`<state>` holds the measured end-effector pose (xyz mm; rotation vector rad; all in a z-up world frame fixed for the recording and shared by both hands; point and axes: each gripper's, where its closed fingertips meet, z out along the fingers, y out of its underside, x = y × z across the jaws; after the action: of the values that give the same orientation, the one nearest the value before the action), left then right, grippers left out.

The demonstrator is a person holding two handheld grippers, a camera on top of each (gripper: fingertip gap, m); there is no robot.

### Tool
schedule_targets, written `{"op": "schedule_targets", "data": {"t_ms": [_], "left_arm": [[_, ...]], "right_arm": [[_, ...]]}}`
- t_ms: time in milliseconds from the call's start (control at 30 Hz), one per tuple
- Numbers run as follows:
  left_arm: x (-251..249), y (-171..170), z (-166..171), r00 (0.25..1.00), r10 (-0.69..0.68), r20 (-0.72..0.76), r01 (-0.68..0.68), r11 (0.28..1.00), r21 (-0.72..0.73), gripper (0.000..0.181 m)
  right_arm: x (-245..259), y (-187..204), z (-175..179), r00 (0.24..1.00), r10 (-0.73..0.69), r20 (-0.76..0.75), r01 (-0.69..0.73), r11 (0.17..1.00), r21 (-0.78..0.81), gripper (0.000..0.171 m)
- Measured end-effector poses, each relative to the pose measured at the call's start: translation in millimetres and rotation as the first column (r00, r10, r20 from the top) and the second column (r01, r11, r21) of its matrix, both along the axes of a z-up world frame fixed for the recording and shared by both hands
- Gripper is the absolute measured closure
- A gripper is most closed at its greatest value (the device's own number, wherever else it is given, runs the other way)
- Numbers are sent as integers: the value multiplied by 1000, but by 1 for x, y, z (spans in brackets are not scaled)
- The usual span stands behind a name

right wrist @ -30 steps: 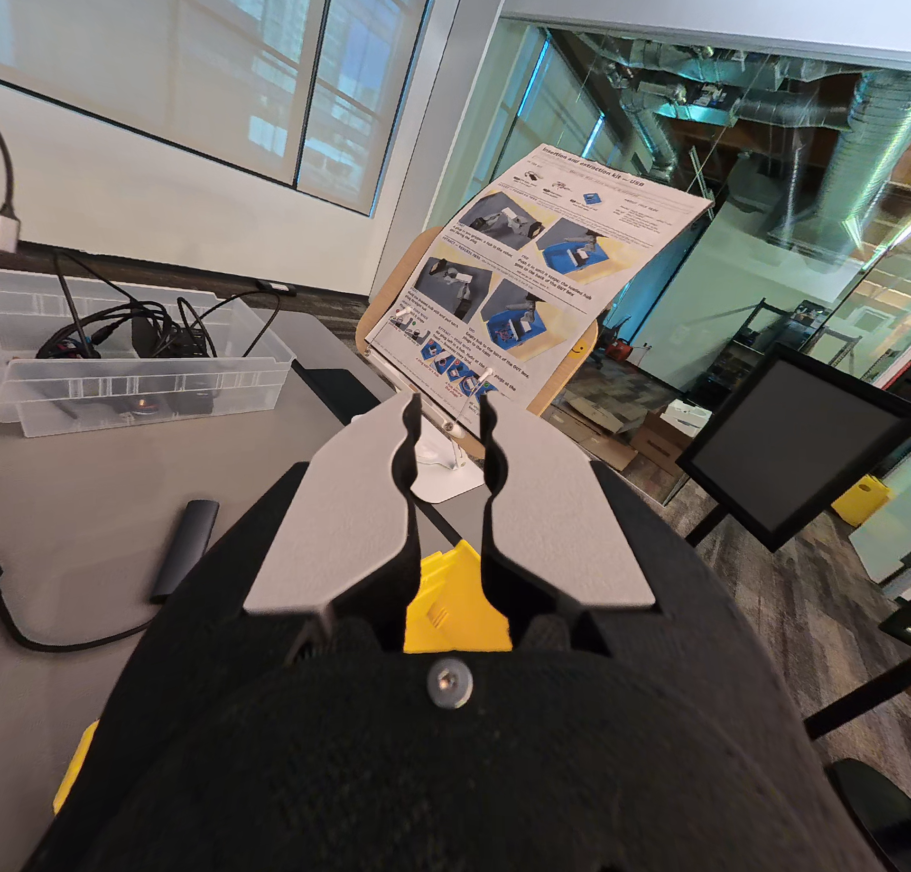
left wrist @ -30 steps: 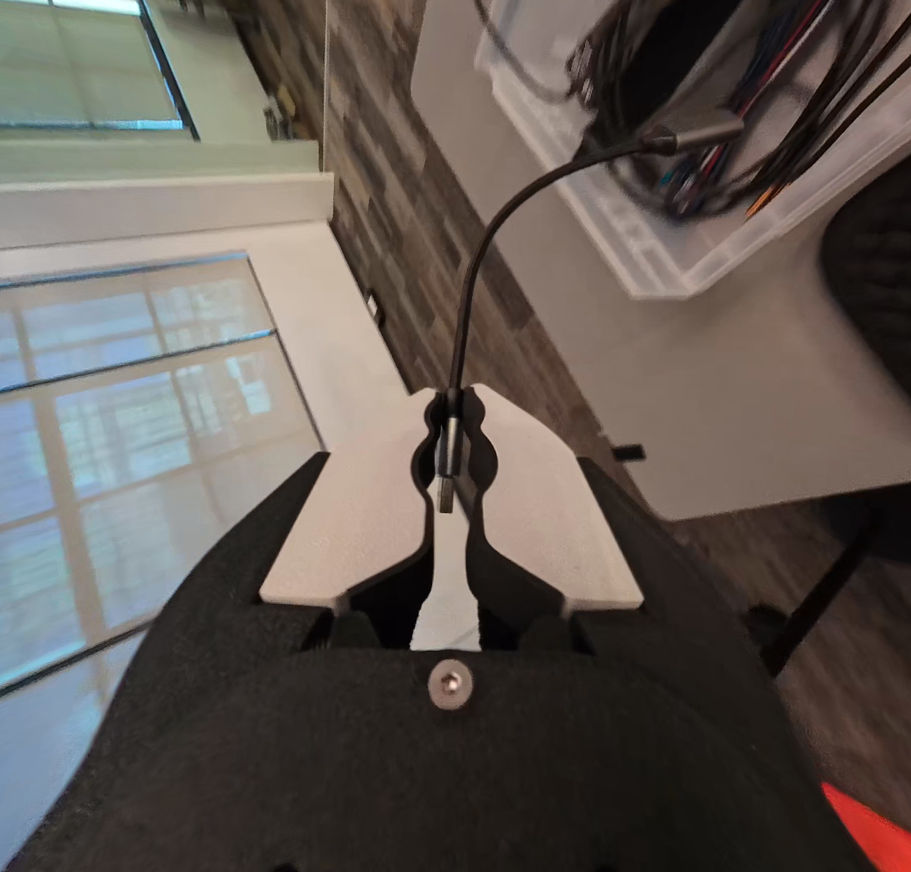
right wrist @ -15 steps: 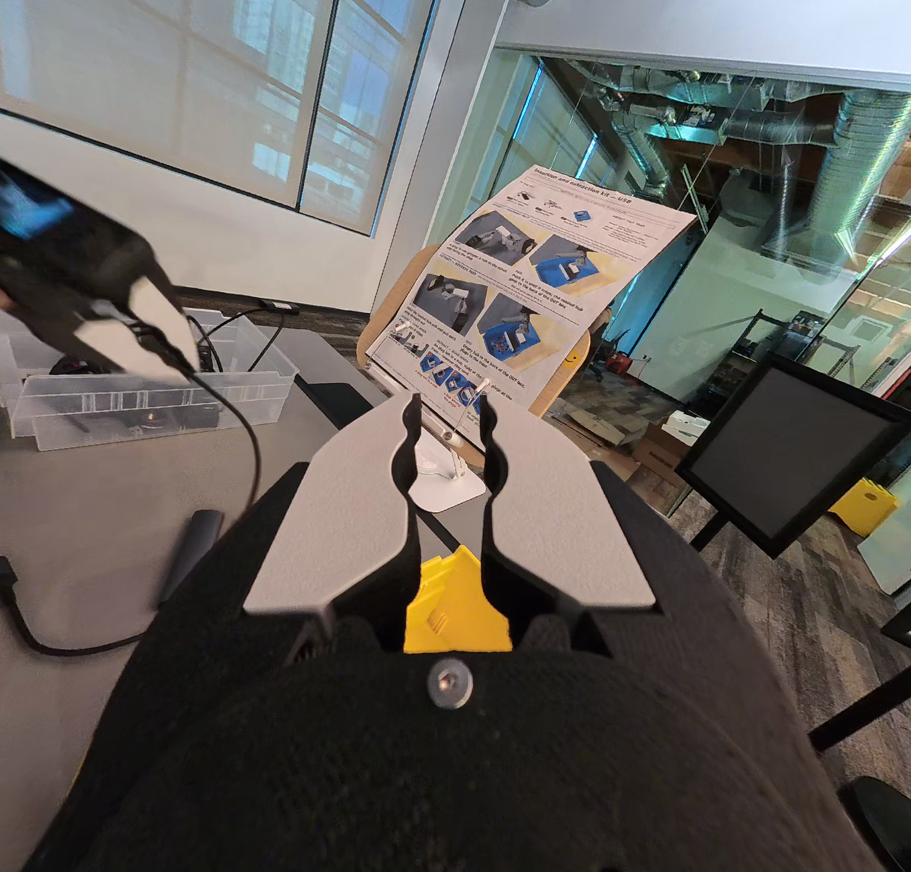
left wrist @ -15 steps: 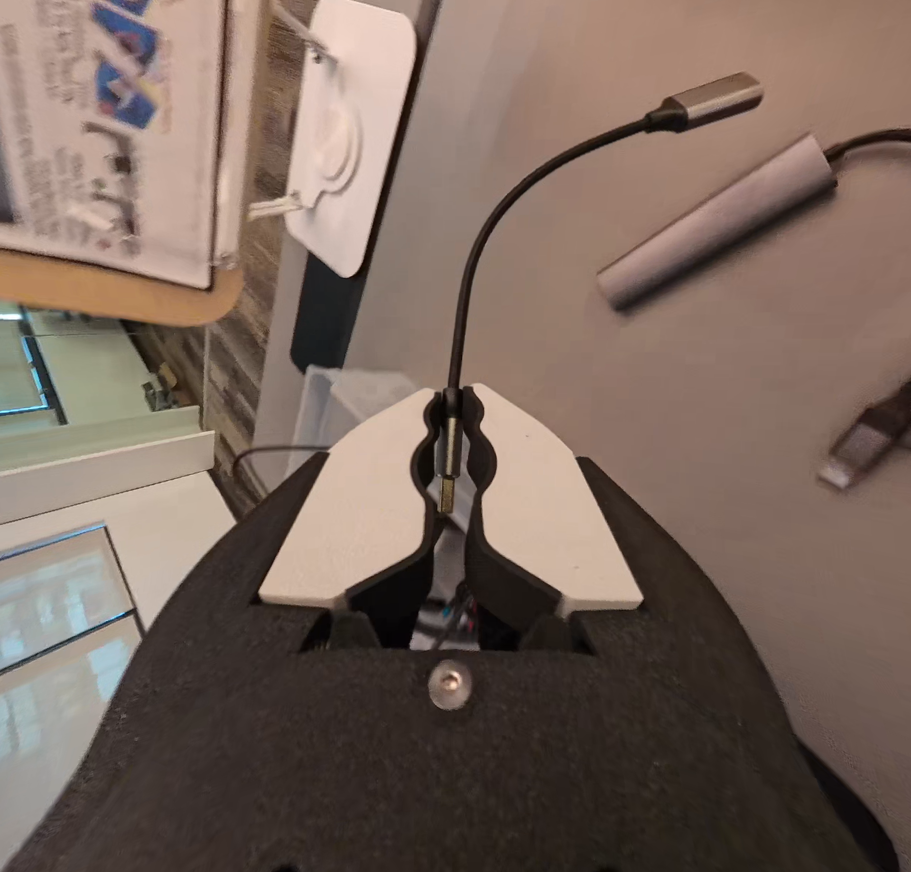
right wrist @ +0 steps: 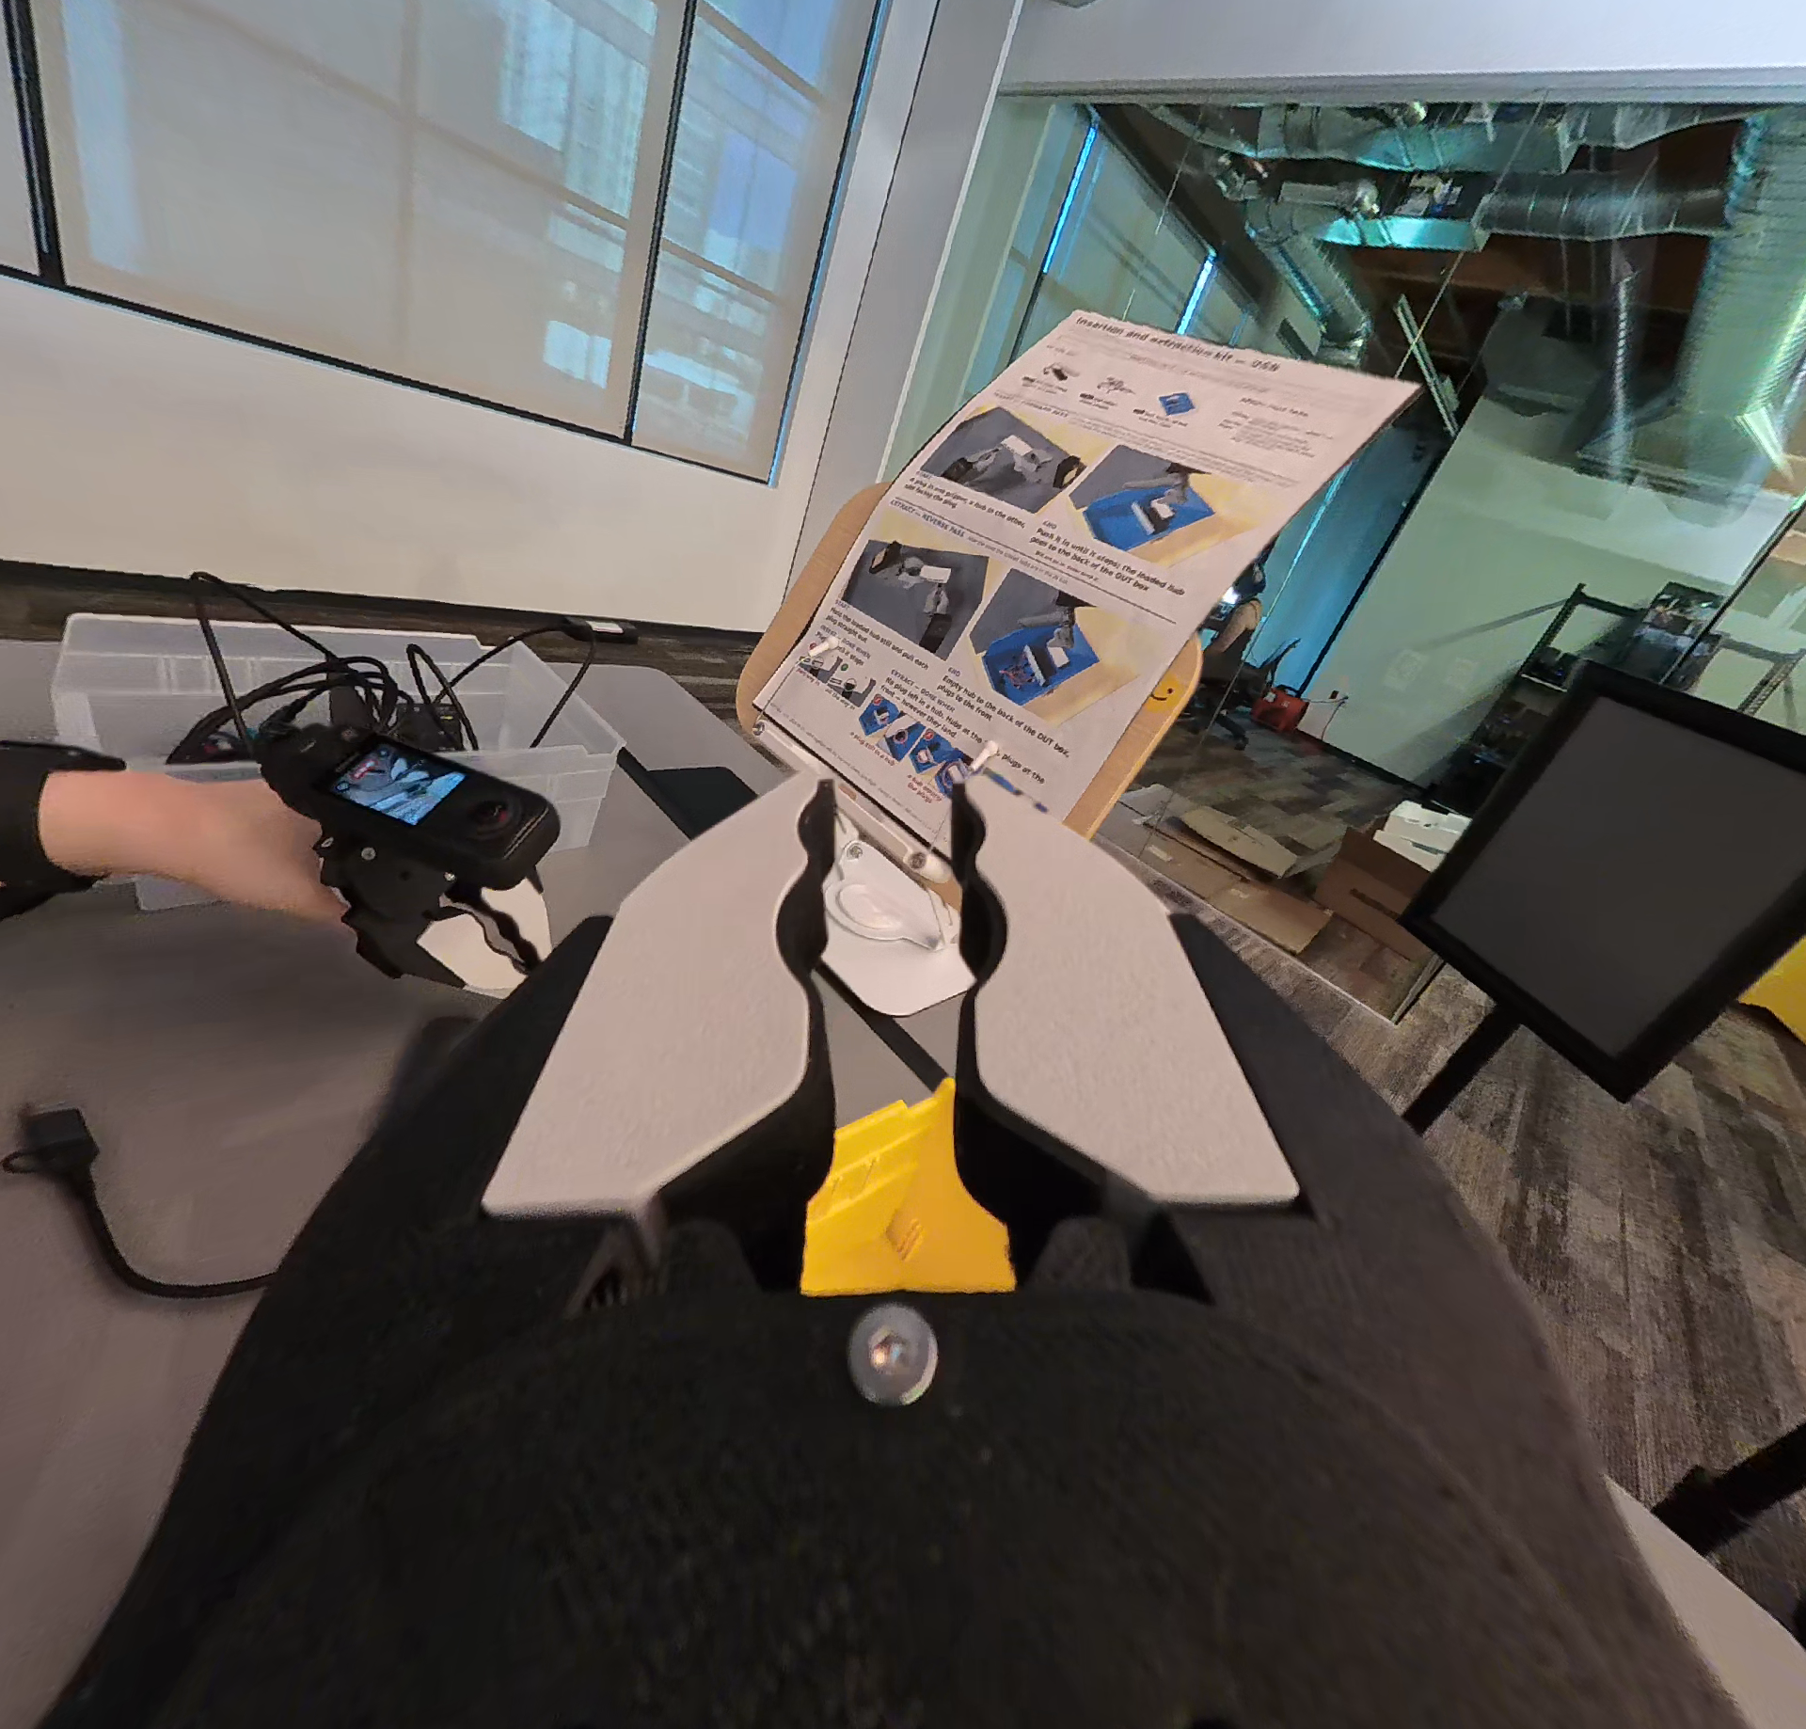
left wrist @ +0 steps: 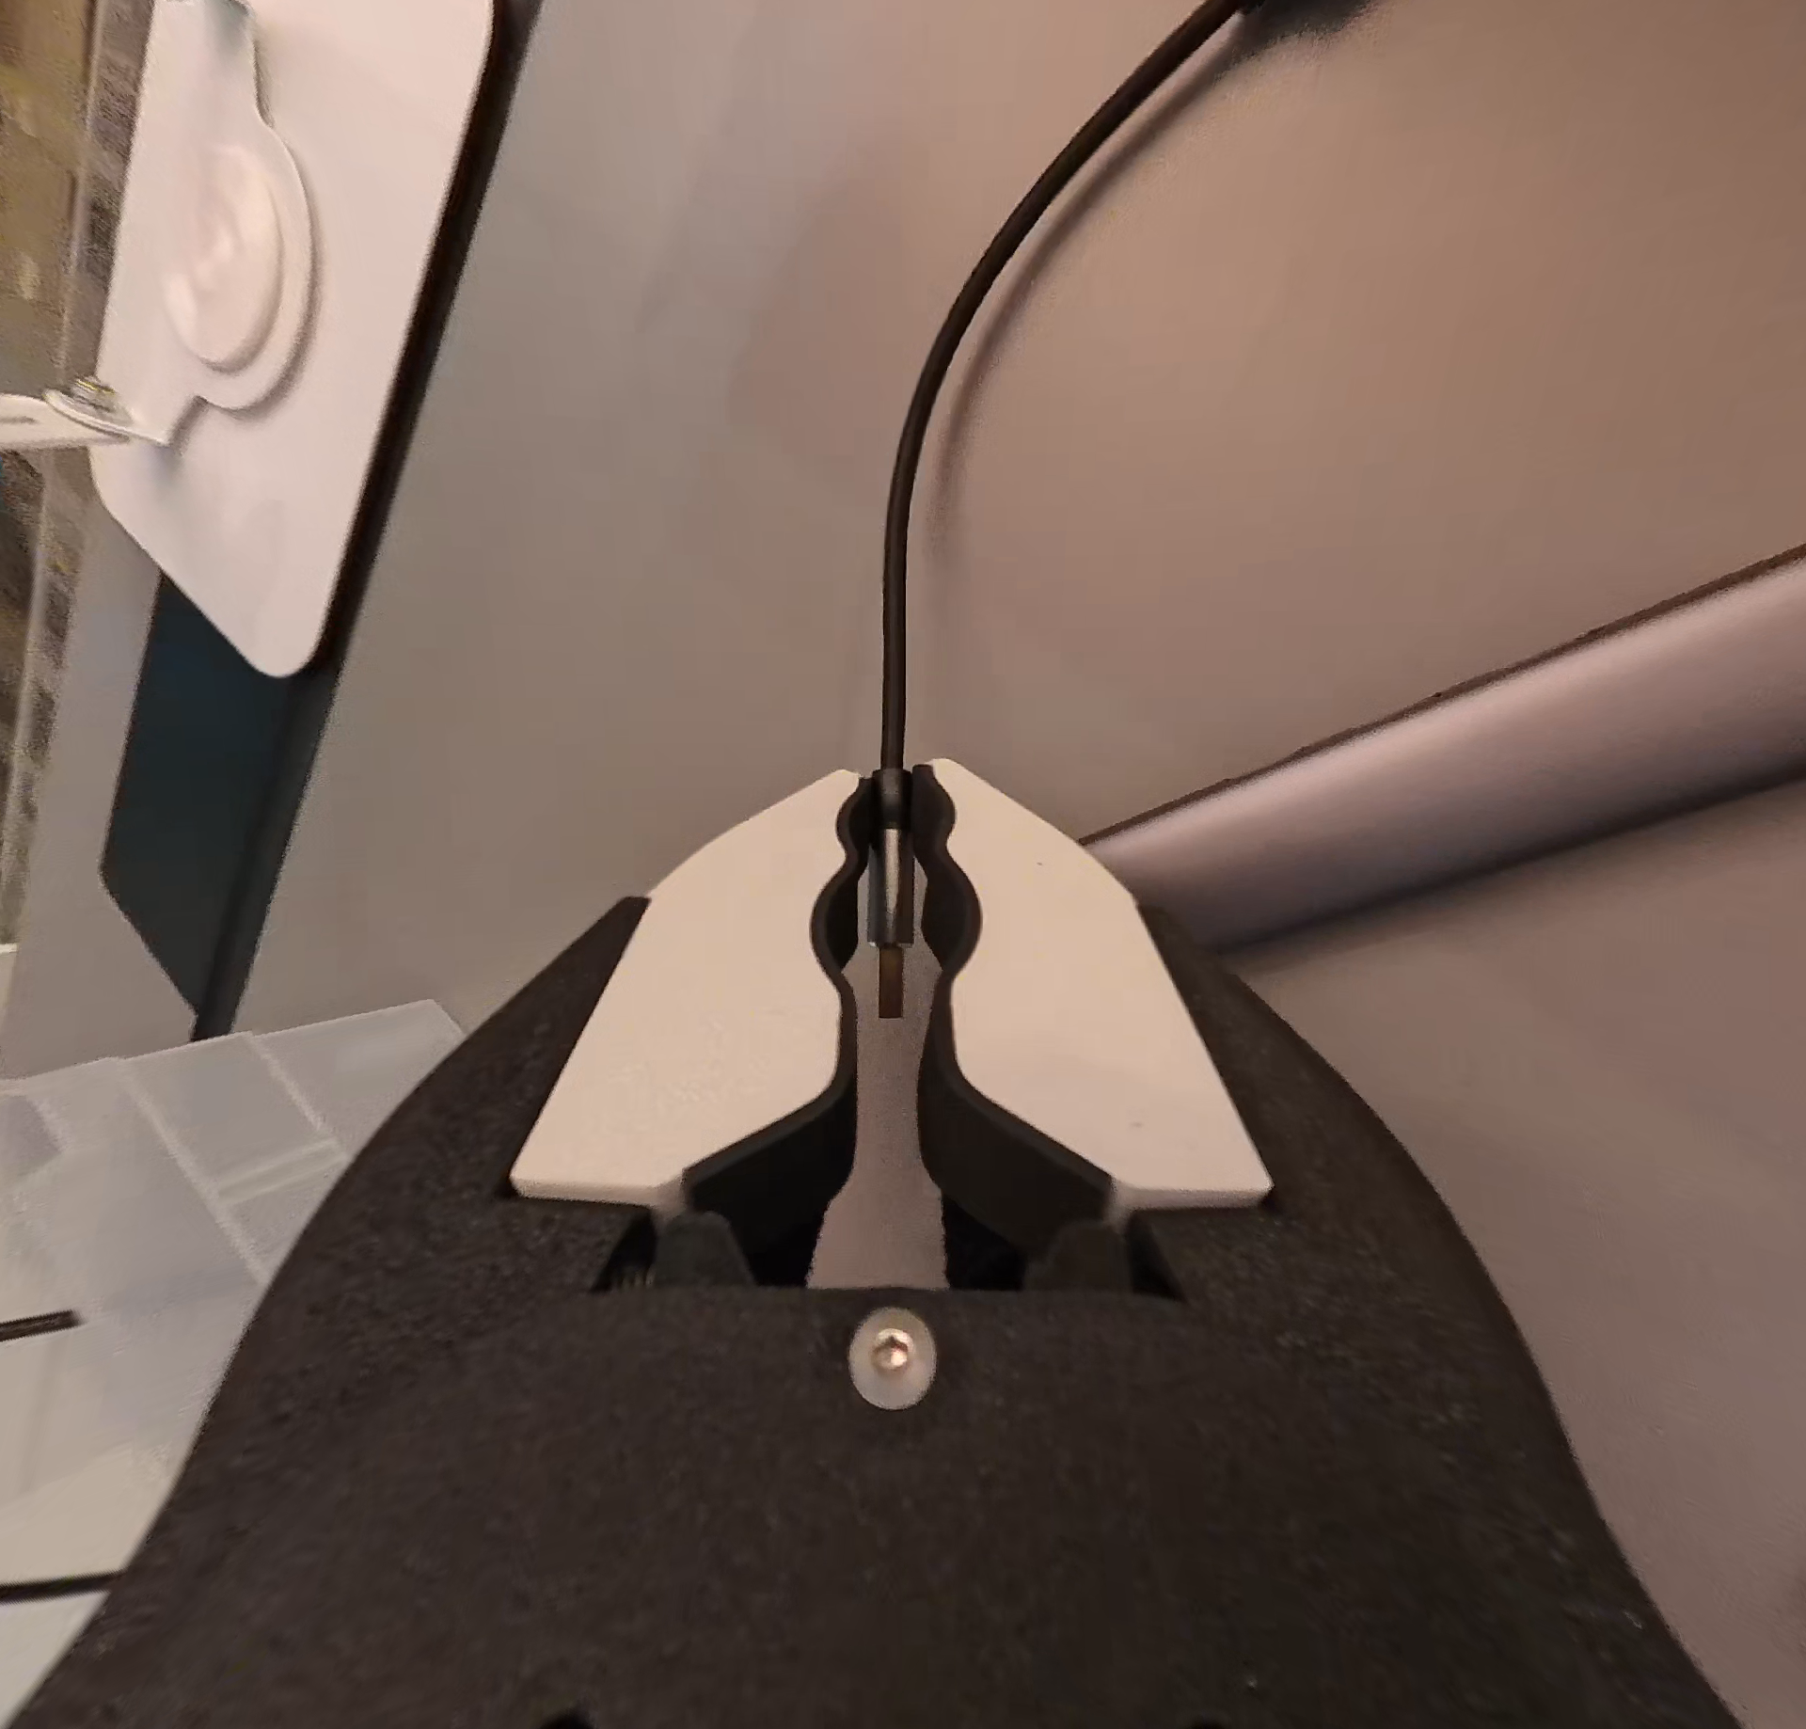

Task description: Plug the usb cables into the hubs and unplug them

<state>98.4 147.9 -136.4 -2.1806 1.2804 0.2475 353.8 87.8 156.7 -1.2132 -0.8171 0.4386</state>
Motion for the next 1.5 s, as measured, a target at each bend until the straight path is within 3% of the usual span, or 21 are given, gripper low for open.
{"op": "schedule_targets", "data": {"t_ms": [300,467,600,667,800,900,1000,1133,1300,1500], "left_arm": [[-12,-4,-18,992,70,107,-66,997,-42,174],[-15,-16,6,955,119,271,-123,992,-2,160],[-9,-42,58,889,65,453,-99,994,51,152],[-12,-55,99,856,-7,516,-94,981,169,156],[-36,-64,173,841,-111,530,-135,905,404,157],[-62,-61,215,839,-117,531,-177,865,470,144],[-78,-62,267,757,-182,627,-212,840,500,134],[-90,-77,320,662,-273,698,-183,844,504,126],[-111,-92,312,658,-248,711,-160,876,454,125],[-138,-92,301,655,-204,727,-165,901,401,126]], "right_arm": [[-46,-4,-9,993,108,57,-106,994,-40,148],[-96,-18,-16,970,214,116,-206,976,-75,146],[-140,-31,-22,949,286,132,-274,956,-101,143],[-162,-40,-25,932,351,91,-336,930,-152,143],[-205,-58,-38,865,494,-90,-492,798,-348,136],[-227,-44,-79,907,420,-32,-385,798,-464,128],[-244,-34,-130,924,347,161,-219,826,-520,122],[-253,-23,-208,833,286,473,12,846,-533,120],[-243,-13,-269,702,297,647,171,813,-557,118],[-226,-5,-300,665,318,676,281,731,-621,113]]}}
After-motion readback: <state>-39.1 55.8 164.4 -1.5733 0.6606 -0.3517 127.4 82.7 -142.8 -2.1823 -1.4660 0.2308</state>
